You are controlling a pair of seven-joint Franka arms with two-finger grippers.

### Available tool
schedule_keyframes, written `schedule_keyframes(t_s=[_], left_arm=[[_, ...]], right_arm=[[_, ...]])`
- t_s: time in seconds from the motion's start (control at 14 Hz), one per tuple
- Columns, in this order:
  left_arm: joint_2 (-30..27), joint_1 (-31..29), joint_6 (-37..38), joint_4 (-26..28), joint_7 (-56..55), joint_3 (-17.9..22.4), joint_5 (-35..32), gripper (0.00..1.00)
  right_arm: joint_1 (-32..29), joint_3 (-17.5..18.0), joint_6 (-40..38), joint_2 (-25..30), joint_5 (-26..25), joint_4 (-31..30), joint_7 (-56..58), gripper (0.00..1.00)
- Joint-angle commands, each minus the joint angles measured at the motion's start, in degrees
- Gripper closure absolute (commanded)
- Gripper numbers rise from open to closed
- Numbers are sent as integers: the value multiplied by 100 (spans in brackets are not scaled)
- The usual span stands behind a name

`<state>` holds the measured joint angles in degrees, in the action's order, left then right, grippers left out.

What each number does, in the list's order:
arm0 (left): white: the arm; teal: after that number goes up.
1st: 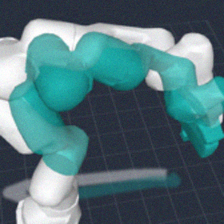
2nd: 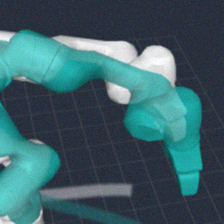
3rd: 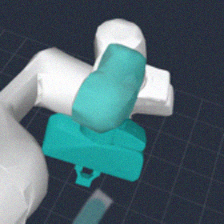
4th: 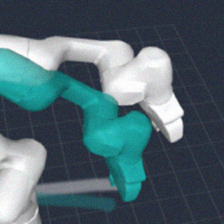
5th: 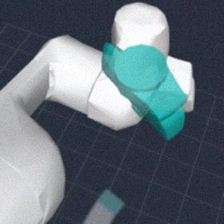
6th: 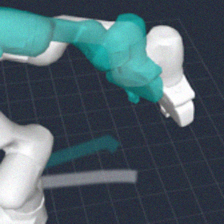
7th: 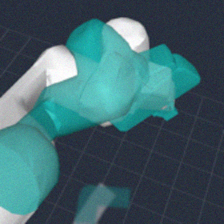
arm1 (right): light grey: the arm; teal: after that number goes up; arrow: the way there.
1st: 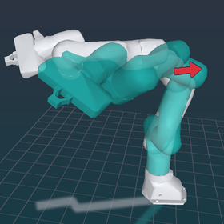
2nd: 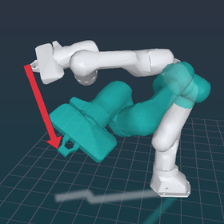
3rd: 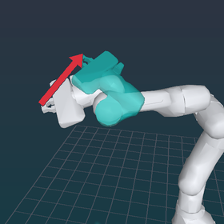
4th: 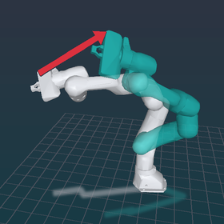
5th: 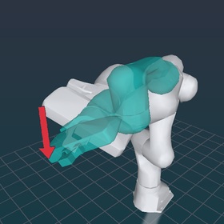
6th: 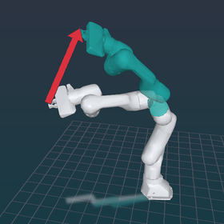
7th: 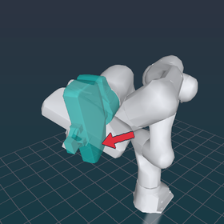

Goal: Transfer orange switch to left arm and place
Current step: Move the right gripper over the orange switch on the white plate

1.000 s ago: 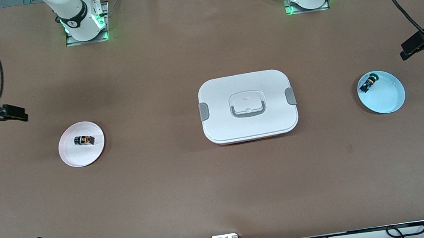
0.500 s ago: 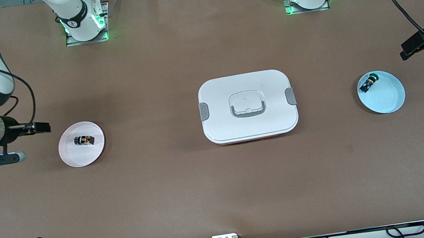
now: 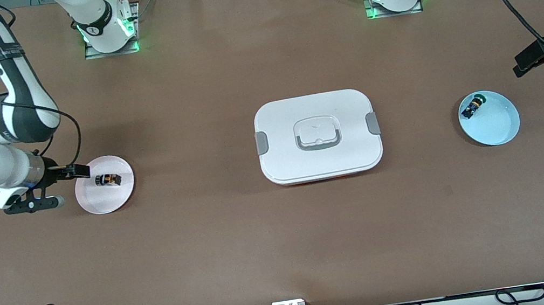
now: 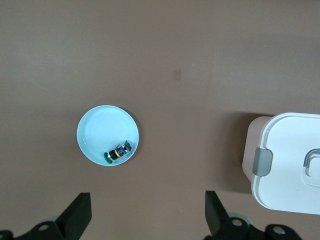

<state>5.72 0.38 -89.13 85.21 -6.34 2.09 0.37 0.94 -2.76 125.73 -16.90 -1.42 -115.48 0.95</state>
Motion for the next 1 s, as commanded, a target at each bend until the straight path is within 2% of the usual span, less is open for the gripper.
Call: schedule_keyframes(t_s=[0.0, 0.14, 0.43, 0.93], left_arm=[[70, 6, 80, -163, -17, -7, -2, 0], [70, 15, 80, -163, -17, -7, -2, 0], [70, 6, 80, -163, 343, -7, 7, 0], [70, -2, 80, -163, 353, 2, 42, 0]], right_arm=[[90, 12, 906, 82, 63, -675, -25, 0], [196, 12, 1182, -15, 63, -835, -130, 0], [319, 12, 1445, -279, 72, -836, -315, 0], [319, 12, 1762, -490, 81, -818, -508, 0]])
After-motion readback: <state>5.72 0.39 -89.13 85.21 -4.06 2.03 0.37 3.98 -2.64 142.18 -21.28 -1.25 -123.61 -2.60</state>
